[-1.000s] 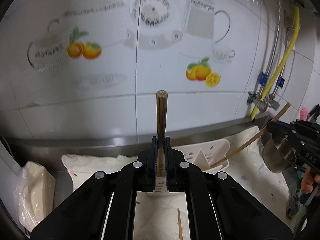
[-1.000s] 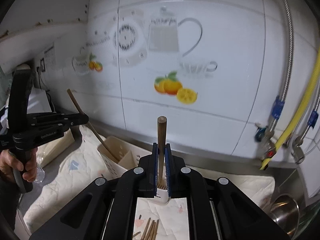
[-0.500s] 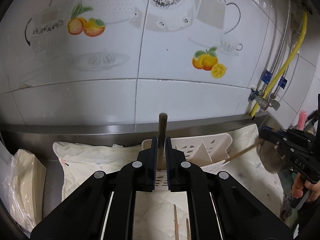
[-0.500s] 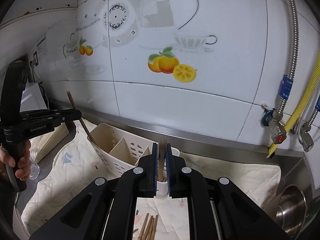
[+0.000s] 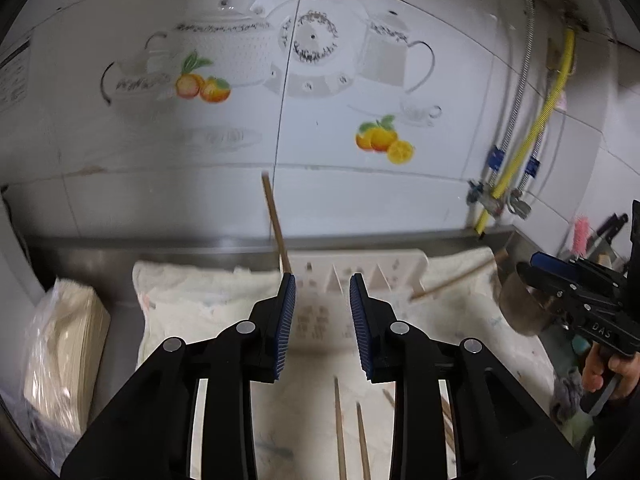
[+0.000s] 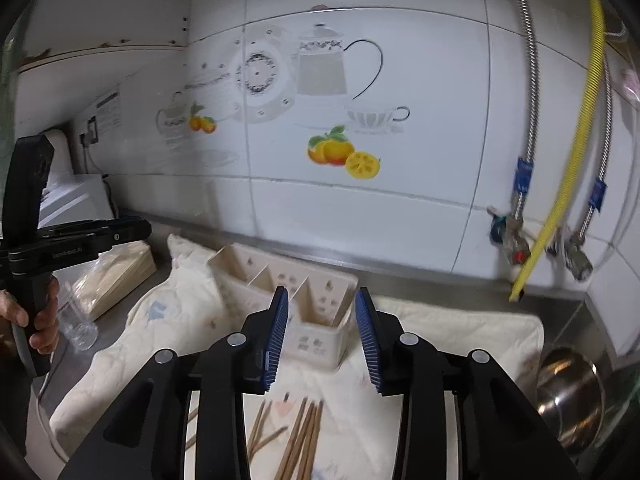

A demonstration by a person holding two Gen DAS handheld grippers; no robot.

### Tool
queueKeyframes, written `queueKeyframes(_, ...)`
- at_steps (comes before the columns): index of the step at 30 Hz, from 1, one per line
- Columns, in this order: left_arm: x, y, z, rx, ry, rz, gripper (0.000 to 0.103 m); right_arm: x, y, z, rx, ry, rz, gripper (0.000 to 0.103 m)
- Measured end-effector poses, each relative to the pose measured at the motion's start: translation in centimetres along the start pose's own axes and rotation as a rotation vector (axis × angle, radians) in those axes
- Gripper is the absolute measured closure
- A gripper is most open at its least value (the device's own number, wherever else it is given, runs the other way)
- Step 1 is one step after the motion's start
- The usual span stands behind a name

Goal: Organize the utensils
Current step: 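Move both open tools back down to the loose chopsticks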

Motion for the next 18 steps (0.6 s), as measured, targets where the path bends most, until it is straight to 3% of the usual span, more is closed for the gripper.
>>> queueKeyframes(18,0.0,-13.6,-1.9,0.132,-0.001,-0.084,0.072,6.1,-17.3,-3.4,0.178,0.065,0.031,0.069)
Point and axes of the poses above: each gripper's, at about its wrist camera, not at the fingertips, and z roughly the way its jaws point, x to its left, y to its top, the point moved 1 cm from there along z, roughly the way its jaws point, and after that the axes turned 5 degrees about -y, right-handed, at the moved point
